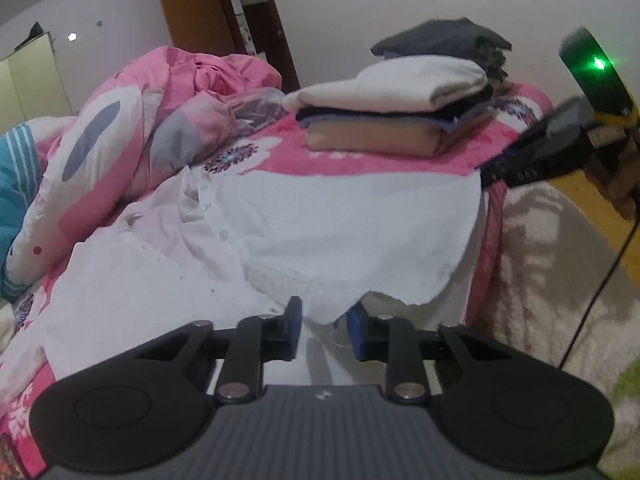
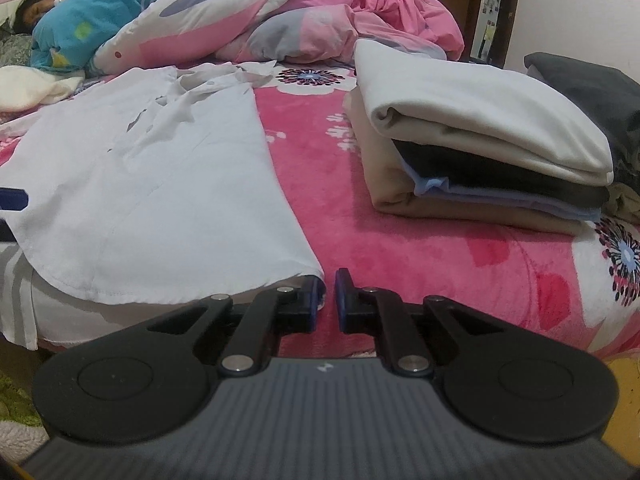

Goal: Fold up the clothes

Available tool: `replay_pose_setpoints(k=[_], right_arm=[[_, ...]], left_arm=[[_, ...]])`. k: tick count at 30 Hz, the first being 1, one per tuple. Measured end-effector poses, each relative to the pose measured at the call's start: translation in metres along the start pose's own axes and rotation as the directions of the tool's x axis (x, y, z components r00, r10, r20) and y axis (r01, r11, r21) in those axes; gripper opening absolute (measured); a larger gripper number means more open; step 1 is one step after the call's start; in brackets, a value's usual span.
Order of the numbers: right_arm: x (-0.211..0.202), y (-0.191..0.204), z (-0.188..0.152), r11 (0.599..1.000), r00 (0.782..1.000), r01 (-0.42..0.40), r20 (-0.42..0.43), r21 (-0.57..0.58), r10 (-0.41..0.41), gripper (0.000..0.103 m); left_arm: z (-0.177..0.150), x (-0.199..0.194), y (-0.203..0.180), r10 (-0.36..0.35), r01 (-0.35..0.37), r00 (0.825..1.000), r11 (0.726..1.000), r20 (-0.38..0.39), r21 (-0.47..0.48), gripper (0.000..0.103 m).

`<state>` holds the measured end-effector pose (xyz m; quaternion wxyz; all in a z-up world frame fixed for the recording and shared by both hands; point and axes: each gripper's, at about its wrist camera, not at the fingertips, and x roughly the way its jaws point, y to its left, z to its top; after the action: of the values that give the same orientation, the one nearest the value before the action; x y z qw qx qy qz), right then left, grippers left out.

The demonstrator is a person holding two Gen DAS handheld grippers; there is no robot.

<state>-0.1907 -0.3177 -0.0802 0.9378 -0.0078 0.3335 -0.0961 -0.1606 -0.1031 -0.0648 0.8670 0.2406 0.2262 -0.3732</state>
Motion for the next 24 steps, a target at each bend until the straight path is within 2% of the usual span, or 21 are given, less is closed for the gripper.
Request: replay_pose_setpoints(k=[6,10,14,17,21,24], right_arm=[[0.001,0.000,0.001,1.000,1.000,-0.004,-0.003,0.006,0.004,0.008],[0.002,0.000,0.002,1.000,1.000,-0.005,-0.007,0.003,0.005,0.008],[0.003,0.000,0.002,1.000,1.000,-0.019,-0.001,-0.009,0.019,0.008],[0.003,0.001,0.001,0.999,1.000,-0.029,0.004,-0.029,0.029,0.008],[0.002,0.001,0.001,0.999,1.000,-0.029,-0.001,-0.041,0.029,0.008],[0.001,0.002,0.001,0.998,1.000,-0.023,-0.010,-0.051,0.023,0.008]], left_arm=[[0.006,0.003,0.009,-0.010,0.011,0.998,1.000,0.054,-0.027,0.002],[0.013,-0.015,0.016,0.009,-0.010,0.995,1.000,0.102,0.005,0.002],[0.022,-0.052,0.013,-0.008,-0.005,0.992,0.995,0.125,0.104,0.001],[0.021,-0.070,-0.005,-0.063,0.042,0.993,0.979,0.097,0.201,0.001],[0.002,-0.056,-0.032,-0.111,0.111,0.994,0.958,-0.016,0.265,0.001],[-0.010,-0.039,-0.039,-0.147,0.164,0.985,0.959,-0.091,0.233,0.001]])
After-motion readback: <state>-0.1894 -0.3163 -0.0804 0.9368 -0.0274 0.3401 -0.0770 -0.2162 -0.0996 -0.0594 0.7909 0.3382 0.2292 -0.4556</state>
